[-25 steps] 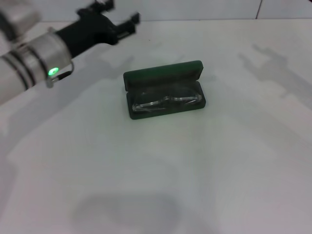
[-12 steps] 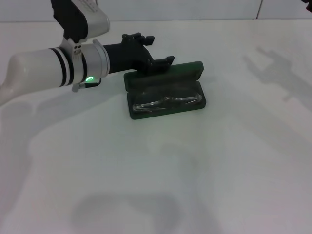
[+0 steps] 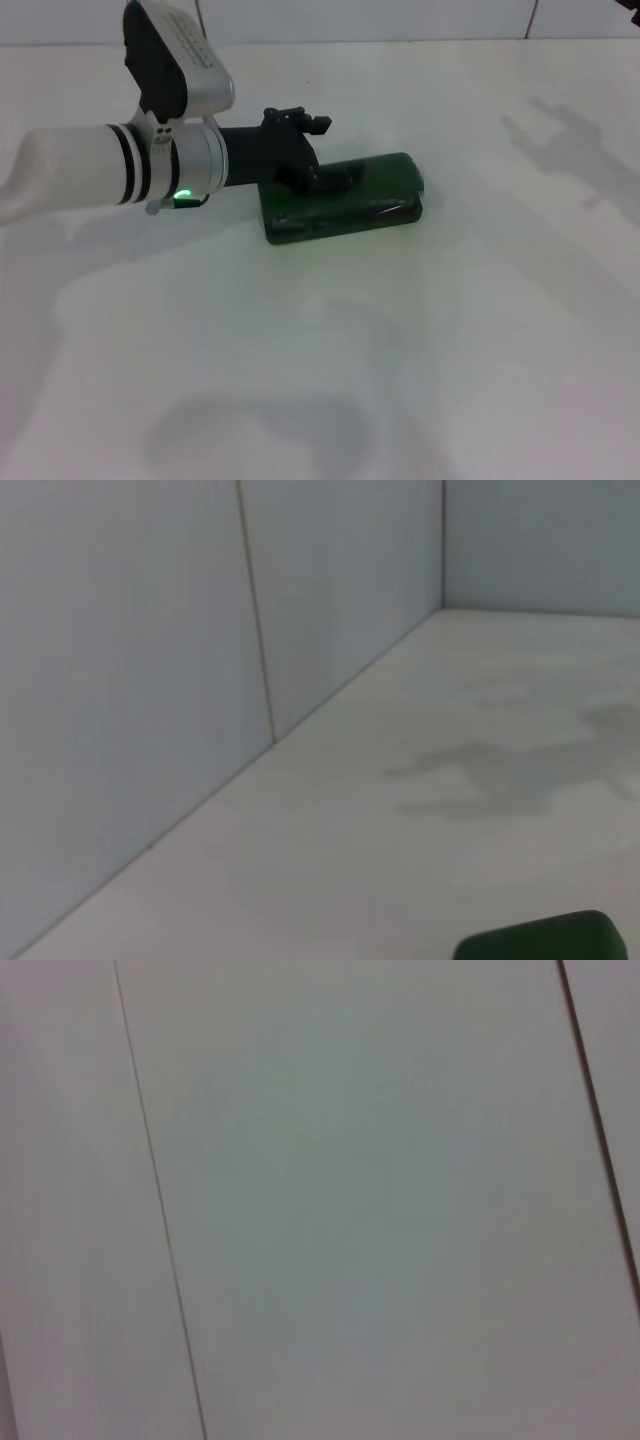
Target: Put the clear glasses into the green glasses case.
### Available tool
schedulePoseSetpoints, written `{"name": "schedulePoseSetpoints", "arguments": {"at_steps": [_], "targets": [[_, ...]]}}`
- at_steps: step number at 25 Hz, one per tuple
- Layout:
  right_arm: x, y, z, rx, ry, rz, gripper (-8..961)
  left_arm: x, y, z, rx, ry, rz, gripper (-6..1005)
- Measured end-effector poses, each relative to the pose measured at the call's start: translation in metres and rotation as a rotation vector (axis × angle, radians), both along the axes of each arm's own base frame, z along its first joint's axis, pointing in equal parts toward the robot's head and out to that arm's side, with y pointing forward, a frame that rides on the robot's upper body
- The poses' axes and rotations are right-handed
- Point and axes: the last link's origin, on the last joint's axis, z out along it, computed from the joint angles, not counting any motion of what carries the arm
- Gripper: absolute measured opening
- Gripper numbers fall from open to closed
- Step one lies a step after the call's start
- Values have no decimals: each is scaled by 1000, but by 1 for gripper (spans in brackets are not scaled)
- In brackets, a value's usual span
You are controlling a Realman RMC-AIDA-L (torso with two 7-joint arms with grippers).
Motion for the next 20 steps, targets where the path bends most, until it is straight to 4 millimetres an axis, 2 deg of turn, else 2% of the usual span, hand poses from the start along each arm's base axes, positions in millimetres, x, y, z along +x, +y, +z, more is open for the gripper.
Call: {"name": "schedulePoseSetpoints", "arguments": {"at_steps": [8, 13, 16, 17, 20], "targets": [[-3, -1, -6, -25, -15, 12, 522, 4, -9, 4, -19, -83, -36, 816], [-22, -5, -24, -150, -99, 139, 521, 10, -23, 22, -25, -248, -112, 816], [-35, -7, -32, -225, -133, 218, 533, 14, -42, 44, -76, -391, -210, 816], [-42, -8, -36, -265, -148, 260, 546, 14, -42, 44, -76, -391, -210, 816], [-55, -15, -48, -355, -178, 352, 583, 8, -59, 64, -97, -484, -261, 816]]}}
